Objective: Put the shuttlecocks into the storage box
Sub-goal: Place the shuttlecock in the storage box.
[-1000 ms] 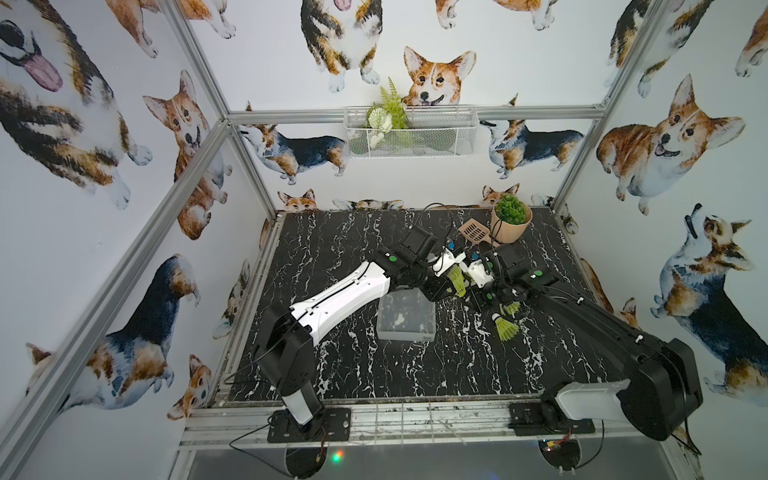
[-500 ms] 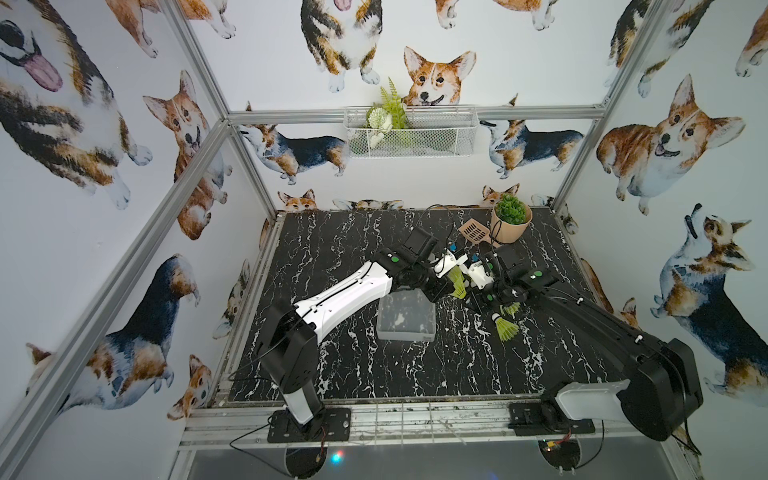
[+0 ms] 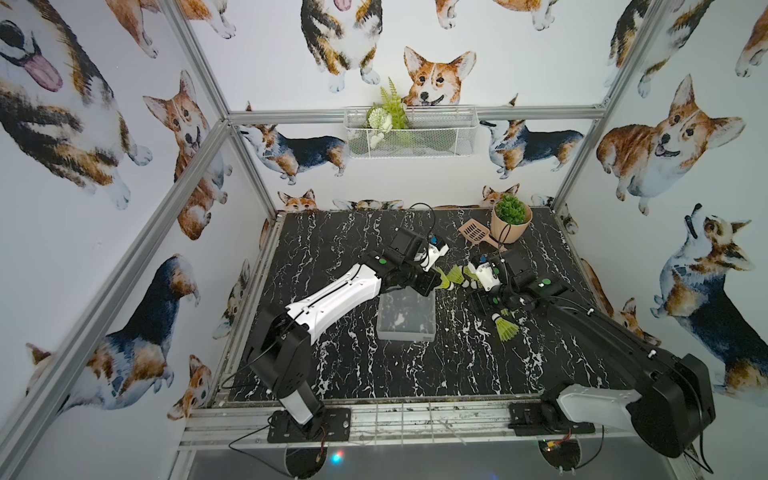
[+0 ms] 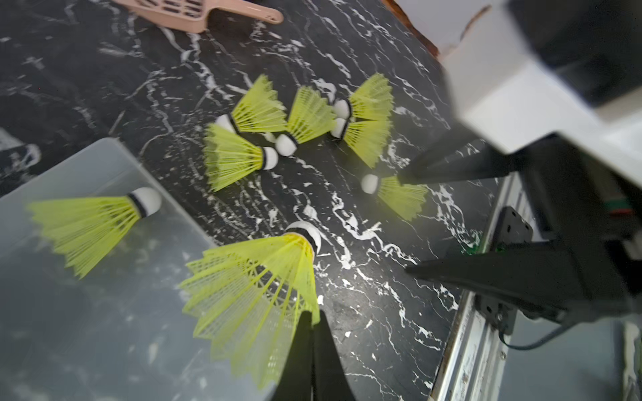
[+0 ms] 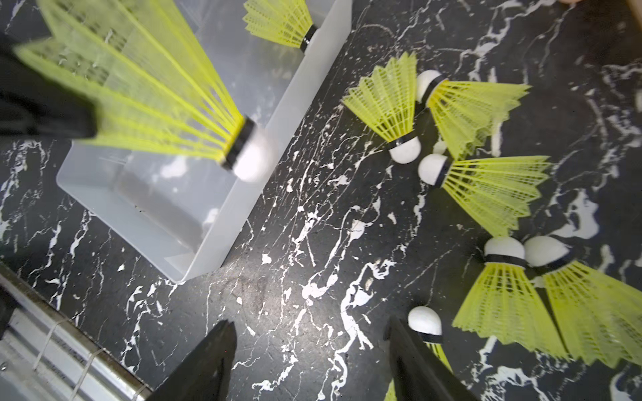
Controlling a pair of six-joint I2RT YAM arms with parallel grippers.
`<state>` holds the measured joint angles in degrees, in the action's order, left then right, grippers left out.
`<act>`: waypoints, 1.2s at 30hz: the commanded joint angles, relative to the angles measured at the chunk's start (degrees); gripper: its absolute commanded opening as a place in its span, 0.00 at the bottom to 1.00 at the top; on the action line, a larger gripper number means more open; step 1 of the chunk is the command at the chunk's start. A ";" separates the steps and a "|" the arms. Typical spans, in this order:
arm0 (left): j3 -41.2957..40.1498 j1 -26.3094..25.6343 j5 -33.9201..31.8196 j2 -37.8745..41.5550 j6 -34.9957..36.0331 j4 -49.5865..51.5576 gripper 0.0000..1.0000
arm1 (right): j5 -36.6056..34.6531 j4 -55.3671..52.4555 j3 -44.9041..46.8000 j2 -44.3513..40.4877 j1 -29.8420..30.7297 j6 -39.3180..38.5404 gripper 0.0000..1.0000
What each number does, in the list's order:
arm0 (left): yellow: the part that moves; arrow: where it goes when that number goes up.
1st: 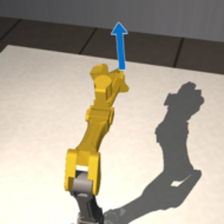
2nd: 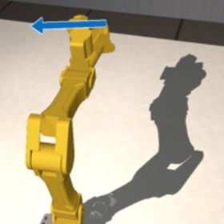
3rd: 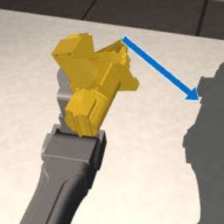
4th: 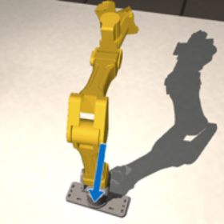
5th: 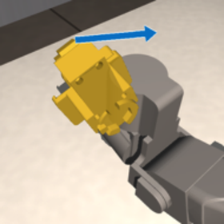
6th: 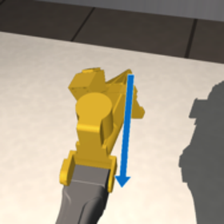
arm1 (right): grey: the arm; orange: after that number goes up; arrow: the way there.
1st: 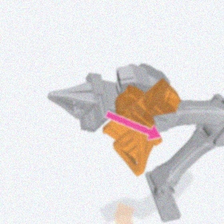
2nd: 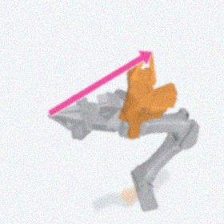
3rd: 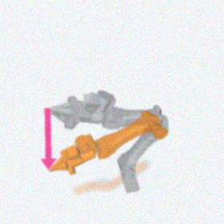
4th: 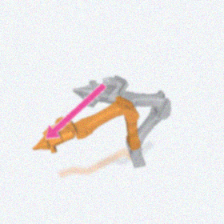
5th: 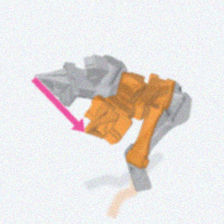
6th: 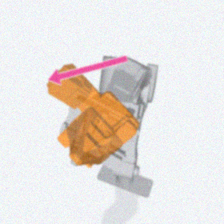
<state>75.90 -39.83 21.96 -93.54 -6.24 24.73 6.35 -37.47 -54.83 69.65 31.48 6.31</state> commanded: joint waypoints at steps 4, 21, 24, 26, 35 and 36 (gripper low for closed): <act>-3.99 7.32 -5.75 4.37 -9.66 -5.23 0.00 | -6.93 2.14 1.21 -2.69 -0.02 1.51 0.74; 0.04 17.73 1.07 -4.20 -15.89 -3.70 0.00 | -7.04 2.14 2.53 -3.46 0.02 2.91 0.74; 0.80 17.80 1.77 -5.97 -16.49 -4.21 0.00 | -7.03 2.05 2.75 -3.81 0.03 3.07 0.74; 1.75 17.93 1.84 -7.43 -16.69 -3.92 0.00 | -6.96 2.06 2.95 -4.05 -0.02 3.19 0.74; 3.55 18.11 2.47 -11.35 -17.32 -4.54 0.00 | -6.79 1.88 3.32 -4.79 0.01 3.23 0.74; 3.55 18.07 2.54 -11.64 -17.40 -4.75 0.00 | -6.70 1.88 3.44 -4.87 -0.02 3.27 0.74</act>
<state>78.81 -21.96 23.35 -104.29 -23.09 21.10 0.03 -36.23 -51.70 65.06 31.48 9.04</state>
